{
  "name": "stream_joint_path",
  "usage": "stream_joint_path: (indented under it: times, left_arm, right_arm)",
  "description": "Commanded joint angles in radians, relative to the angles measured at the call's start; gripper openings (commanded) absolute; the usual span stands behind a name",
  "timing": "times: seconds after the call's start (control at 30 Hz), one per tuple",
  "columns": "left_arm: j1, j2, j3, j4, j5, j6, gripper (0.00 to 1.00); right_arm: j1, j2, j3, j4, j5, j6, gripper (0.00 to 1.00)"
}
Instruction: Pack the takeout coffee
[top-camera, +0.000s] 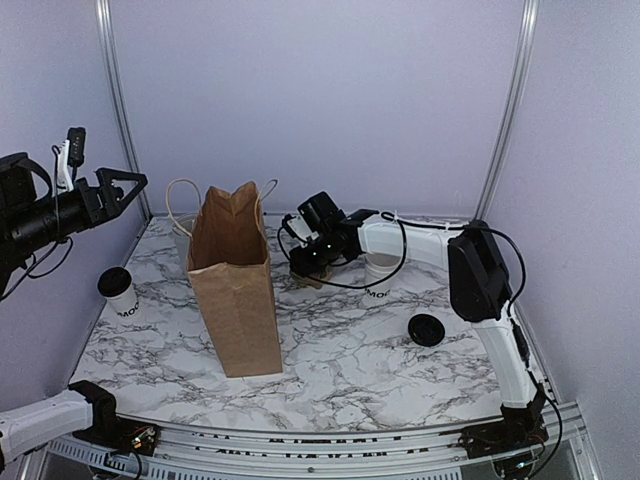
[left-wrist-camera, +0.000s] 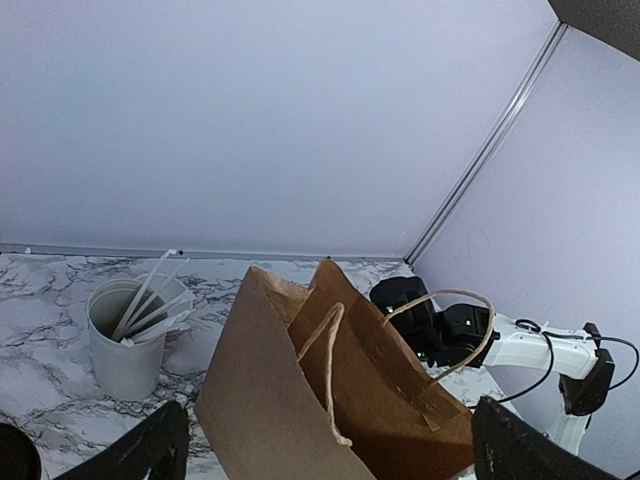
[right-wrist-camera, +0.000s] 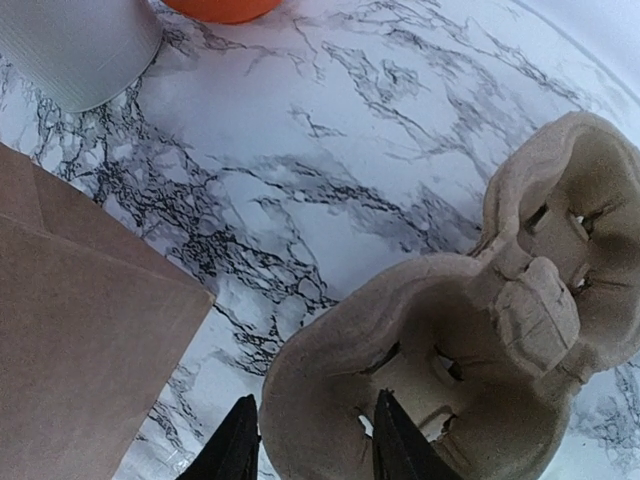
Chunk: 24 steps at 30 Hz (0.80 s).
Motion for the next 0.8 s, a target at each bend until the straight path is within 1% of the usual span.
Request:
stream_joint_path:
  times: [0.0,0.17,0.4,0.6,0.77]
  left_arm:
    - [0.004,-0.018,-0.028,0.062,-0.068,-0.005,0.99]
    - [0.004,-0.013,-0.05,0.06,-0.127,-0.015,0.99]
    - [0.005,-0.004,-0.063,0.036,-0.247,-0.032,0.99]
    - [0.004,0.006,-0.075,0.025,-0.282,-0.035,0.99]
    - [0.003,0.013,-0.085,0.012,-0.322,-0.039,0.99]
  right_arm:
    - [0.005,0.013,0.041,-0.018,-0.009,0.034,0.37]
    - [0.006,0.013,0.035,-0.013,-0.026,0.047,0.37]
    - [0.012,0.016,0.04,-0.009,-0.033,0.054,0.37]
    - [0.012,0.036,0.054,-0.016,-0.024,0.057,0.37]
    - [0.012,0.056,0.082,-0.024,-0.024,0.057,0.34]
